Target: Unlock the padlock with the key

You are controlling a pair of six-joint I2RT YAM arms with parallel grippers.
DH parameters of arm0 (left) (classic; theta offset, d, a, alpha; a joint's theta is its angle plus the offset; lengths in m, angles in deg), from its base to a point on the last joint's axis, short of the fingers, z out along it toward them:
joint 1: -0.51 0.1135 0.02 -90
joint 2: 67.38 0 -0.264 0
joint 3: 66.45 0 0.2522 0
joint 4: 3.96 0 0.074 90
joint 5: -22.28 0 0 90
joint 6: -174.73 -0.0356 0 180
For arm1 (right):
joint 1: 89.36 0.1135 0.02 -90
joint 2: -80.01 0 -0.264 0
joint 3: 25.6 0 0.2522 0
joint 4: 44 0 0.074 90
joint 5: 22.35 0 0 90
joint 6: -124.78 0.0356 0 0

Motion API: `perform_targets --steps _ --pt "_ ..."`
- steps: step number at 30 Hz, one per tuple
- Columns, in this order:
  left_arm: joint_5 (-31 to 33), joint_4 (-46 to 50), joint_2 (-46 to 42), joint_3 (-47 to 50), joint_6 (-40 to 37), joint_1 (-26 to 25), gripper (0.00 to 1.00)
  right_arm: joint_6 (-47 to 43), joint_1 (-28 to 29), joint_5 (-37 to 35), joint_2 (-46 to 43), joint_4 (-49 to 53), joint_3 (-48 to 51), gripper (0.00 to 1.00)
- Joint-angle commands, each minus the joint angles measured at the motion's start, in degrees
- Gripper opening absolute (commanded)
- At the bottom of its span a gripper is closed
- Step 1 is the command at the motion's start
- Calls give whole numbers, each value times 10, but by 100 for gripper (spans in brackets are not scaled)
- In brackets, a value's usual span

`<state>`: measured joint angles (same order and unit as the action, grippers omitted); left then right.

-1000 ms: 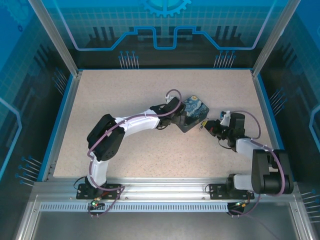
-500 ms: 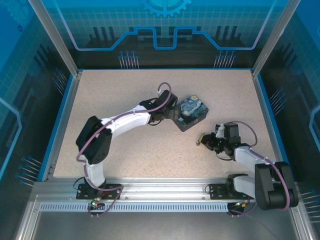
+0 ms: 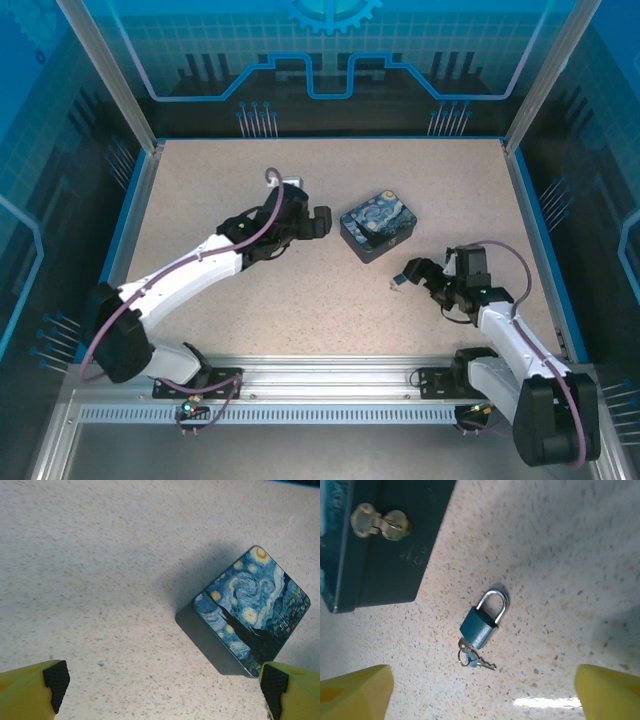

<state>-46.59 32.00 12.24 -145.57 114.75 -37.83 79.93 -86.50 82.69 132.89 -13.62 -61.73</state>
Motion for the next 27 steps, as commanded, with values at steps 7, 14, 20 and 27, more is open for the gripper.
perform_targets --steps 7,14,20,27 --pt "121 -36 -125 106 -48 20 99 -25 -11 -83 -6 85 -104 100" --pt "208 -235 -210 249 -199 38 99 -8 -5 -252 27 74 -163 100" --pt "215 -341 -256 355 -259 139 99 -106 21 -397 58 -15 -170 100" --pt "102 -449 -185 420 -246 307 99 -214 36 -520 156 -90 -186 100"
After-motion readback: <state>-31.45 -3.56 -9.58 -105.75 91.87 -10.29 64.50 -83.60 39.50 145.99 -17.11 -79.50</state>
